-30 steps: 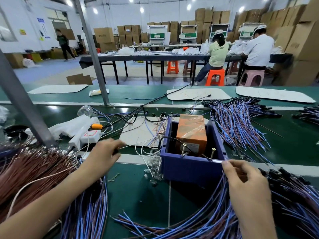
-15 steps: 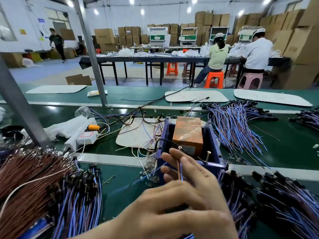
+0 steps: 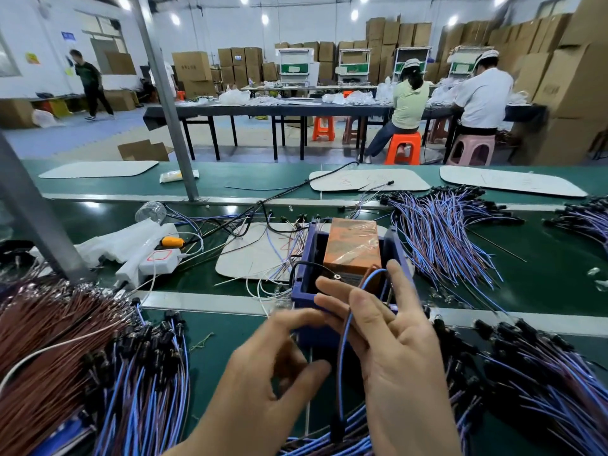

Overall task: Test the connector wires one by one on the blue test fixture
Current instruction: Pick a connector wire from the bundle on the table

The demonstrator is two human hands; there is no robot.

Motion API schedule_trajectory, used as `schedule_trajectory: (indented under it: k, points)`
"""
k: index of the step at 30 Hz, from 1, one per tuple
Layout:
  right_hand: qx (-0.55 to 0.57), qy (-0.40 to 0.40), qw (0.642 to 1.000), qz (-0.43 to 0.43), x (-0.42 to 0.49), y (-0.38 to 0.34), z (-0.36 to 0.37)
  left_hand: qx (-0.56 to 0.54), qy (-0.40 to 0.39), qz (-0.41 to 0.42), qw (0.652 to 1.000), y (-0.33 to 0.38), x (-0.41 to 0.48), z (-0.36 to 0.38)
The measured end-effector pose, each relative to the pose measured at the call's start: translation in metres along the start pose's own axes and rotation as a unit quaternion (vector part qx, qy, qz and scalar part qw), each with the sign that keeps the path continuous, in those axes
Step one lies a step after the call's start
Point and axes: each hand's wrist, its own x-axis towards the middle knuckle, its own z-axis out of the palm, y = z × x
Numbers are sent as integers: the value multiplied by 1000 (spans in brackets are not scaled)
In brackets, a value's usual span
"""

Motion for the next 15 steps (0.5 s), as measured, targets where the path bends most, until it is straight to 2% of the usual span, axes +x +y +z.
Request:
schedule_trajectory:
  k: [2,4,8,11,15]
  points:
    - [-19,-1,1000,7,1,-2,-2,20,-58,-21,998,-3,2,1]
    - [-38,4,999,6,2,-4,-5,32,-81,-25,996,-3,2,2]
    - [-52,7,999,9,4,-3,-8,-93,-147,-101,980,0,-2,6]
    - [-34,7,999,32,5,-2,-13,-94,-141,-124,978,0,-1,10]
    - [23,37,998,48,6,-5,-23,-78,-177,-130,972,-1,1,6]
